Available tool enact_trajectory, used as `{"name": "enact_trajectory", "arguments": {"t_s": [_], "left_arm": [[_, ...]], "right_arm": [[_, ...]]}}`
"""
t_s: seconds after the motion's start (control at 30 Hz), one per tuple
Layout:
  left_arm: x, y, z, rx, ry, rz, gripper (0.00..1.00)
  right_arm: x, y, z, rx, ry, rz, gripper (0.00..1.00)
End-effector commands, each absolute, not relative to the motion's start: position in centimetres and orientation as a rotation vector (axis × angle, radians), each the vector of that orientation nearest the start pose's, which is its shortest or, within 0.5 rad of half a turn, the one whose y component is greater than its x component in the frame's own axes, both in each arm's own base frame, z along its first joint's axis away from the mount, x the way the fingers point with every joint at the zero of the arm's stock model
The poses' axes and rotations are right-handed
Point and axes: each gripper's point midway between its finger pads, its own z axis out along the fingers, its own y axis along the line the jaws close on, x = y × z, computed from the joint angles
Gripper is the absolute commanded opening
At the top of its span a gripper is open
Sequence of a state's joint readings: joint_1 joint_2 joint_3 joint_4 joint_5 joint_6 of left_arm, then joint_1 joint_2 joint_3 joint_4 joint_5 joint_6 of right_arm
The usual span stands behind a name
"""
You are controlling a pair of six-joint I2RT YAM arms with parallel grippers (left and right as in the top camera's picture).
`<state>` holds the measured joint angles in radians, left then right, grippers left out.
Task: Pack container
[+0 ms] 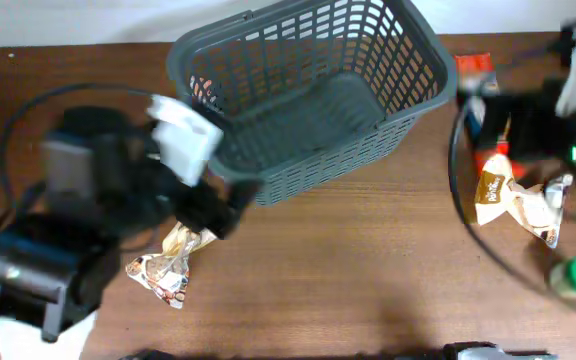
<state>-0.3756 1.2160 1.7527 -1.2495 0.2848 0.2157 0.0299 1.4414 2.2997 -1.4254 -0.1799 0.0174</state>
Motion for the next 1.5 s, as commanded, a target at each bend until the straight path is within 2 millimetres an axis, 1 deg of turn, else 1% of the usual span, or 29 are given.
{"name": "enact_trajectory", "arguments": {"t_s": [0.0,0.07,0.1,0.13,0.23,0.27,0.37,0.43,0.47,0.5,0.6,0.63,0.67,0.73,0.77,0.8,0.83,0.9,1.0,1.1,1.17,1.37,1.47], "left_arm": [[24.5,-17.2,36.4,1.005,2.175,-0.266,0.99],[22.9,-19.7,35.3,1.121,2.186,-0.376,0.99],[22.4,-20.3,34.8,1.155,2.196,-0.393,0.99],[22.0,-21.0,34.1,1.198,2.215,-0.399,0.99],[21.8,-22.2,32.7,1.258,2.248,-0.407,0.99],[21.7,-22.5,32.2,1.275,2.261,-0.41,0.99],[20.9,-23.3,30.8,1.333,2.316,-0.458,0.99],[20.3,-23.6,30.2,1.36,2.351,-0.499,0.99],[20.0,-23.5,29.8,1.371,2.373,-0.511,0.99],[19.8,-23.4,29.3,1.382,2.403,-0.507,0.99],[19.5,-23.1,28.6,1.396,2.447,-0.503,0.99],[19.4,-23.1,28.5,1.399,2.457,-0.5,0.99],[19.5,-23.0,28.3,1.401,2.467,-0.493,0.75],[19.7,-22.9,28.0,1.376,2.495,-0.475,0.4],[19.9,-22.9,27.8,1.349,2.516,-0.469,0.13],[20.0,-22.9,27.8,1.333,2.525,-0.463,0.02],[20.3,-22.9,27.6,1.31,2.539,-0.454,0.02],[20.8,-23.0,27.4,1.28,2.554,-0.437,0.02],[21.9,-23.0,27.0,1.195,2.59,-0.395,0.02],[23.8,-22.4,26.5,0.991,2.653,-0.292,0.02],[24.5,-22.2,26.4,0.927,2.665,-0.25,0.02],[26.0,-21.5,25.7,0.736,2.714,-0.162,0.02],[26.3,-21.5,25.2,0.716,2.732,-0.139,0.02]], "right_arm": [[33.2,3.9,46.8,-0.122,2.157,0.192,0.99],[34.5,4.7,46.3,-0.146,2.163,0.24,0.99],[35.1,5.0,46.0,-0.153,2.171,0.256,0.99],[36.0,5.1,45.1,-0.153,2.196,0.262,0.99],[37.9,5.2,43.0,-0.149,2.256,0.271,0.99],[38.5,5.6,42.3,-0.161,2.275,0.301,0.99],[40.3,7.2,41.2,-0.22,2.277,0.404,0.99],[41.4,8.7,40.7,-0.34,2.251,0.47,0.99],[42.0,9.0,40.3,-0.353,2.253,0.487,0.99],[43.0,9.2,39.2,-0.349,2.273,0.494,0.99],[44.1,9.5,37.3,-0.351,2.318,0.489,0.99],[44.5,9.3,36.4,-0.343,2.346,0.455,0.97],[44.7,9.1,35.7,-0.334,2.371,0.414,0.89],[45.0,8.5,34.1,-0.315,2.428,0.314,0.69],[45.1,8.4,33.2,-0.313,2.463,0.251,0.48],[45.1,8.4,32.6,-0.316,2.485,0.213,0.34],[45.1,8.5,31.9,-0.321,2.508,0.179,0.22],[44.9,8.8,31.1,-0.332,2.535,0.137,0.04],[44.8,8.9,30.3,-0.324,2.57,0.079,0.04],[44.6,7.7,29.6,-0.256,2.605,-0.032,0.04],[44.3,7.3,29.4,-0.25,2.624,-0.067,0.04],[43.4,7.1,28.8,-0.257,2.668,-0.073,0.04],[42.9,7.0,28.6,-0.24,2.69,-0.073,0.04]]}}
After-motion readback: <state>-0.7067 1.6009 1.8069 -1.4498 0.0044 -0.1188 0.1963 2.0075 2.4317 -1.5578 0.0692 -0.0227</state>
